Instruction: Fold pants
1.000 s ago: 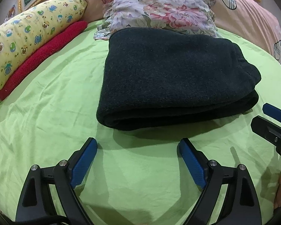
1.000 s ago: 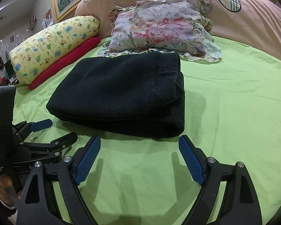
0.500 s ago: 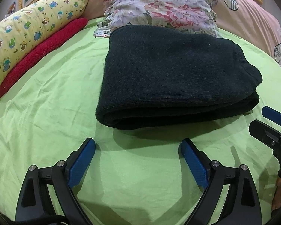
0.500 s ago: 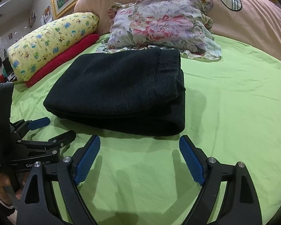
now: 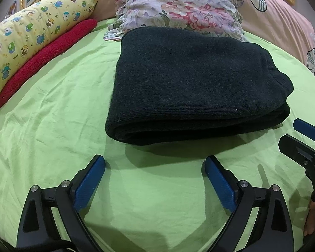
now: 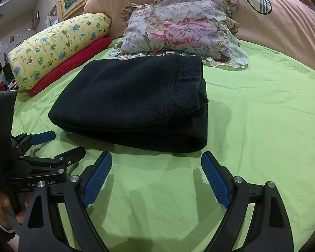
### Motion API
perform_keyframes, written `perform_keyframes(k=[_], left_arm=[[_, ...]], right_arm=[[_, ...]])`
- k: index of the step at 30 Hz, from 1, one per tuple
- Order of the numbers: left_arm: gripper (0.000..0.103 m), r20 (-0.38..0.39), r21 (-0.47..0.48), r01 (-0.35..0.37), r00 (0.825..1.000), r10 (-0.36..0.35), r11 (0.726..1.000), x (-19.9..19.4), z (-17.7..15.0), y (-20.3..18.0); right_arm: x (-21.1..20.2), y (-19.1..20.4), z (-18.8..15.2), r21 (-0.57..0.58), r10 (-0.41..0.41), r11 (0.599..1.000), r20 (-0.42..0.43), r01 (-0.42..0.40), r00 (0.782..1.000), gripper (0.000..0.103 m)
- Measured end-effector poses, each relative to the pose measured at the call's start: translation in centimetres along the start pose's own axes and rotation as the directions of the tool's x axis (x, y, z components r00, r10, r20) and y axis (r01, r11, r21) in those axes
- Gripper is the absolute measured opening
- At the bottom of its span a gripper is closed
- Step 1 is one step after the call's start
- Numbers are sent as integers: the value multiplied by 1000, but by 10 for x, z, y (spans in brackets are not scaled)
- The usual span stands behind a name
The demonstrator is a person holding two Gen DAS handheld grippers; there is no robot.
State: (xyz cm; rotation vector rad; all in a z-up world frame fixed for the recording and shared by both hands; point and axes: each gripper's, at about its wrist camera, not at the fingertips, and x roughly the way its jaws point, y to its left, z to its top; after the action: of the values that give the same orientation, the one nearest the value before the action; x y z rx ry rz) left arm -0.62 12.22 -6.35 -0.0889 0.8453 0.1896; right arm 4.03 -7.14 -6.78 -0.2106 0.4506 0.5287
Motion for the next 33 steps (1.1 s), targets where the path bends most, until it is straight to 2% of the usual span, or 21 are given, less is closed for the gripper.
perform_keyframes(k=[23,30,33], left_arm=[[96,18,-5,-2,1000,2,1000,-5,-4,-2],[96,48,-6,-2,999,2,1000,-17,-2,-2],[96,76,1,-12,997,12,1000,-24,3,-4]], right_arm=[[-6,-1,0,-3,-1,1000,27,1,1000,87],[-12,-2,2,7,-2,1000,57,1,998,87],[-15,-7,5,39,25,999,84,-29,996,87]])
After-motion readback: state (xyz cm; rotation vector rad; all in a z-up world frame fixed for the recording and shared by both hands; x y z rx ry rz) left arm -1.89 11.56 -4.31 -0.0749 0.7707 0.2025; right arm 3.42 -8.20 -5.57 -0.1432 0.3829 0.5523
